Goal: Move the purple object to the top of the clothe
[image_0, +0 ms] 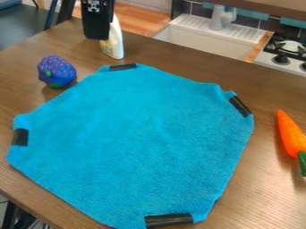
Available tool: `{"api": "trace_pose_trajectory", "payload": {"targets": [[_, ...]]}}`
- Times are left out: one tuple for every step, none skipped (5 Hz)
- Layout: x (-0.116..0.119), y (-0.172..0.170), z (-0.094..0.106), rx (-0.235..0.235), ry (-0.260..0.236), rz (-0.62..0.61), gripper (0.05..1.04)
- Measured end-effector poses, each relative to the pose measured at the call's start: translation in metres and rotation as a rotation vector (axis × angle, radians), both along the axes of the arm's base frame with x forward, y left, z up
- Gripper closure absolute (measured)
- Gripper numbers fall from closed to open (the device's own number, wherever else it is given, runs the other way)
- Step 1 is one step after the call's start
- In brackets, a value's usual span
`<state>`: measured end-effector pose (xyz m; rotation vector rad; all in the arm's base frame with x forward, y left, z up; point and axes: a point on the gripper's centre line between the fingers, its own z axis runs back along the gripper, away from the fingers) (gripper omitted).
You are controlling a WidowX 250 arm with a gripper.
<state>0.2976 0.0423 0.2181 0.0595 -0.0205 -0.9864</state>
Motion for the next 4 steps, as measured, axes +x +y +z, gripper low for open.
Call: {"api": "trace_pose_trajectory", "payload": {"targets": [[0.001,-0.001,-0.01,-0.016,0.025,0.016,0.084],[-0.004,0.038,-0.02,-0.065,-0.003,0.261,0.084],[-0.014,0.062,-0.026,-0.127,-0.049,0.511,0.084],[-0.024,0.082,-0.041,-0.112,-0.087,0.75,0.084]]}}
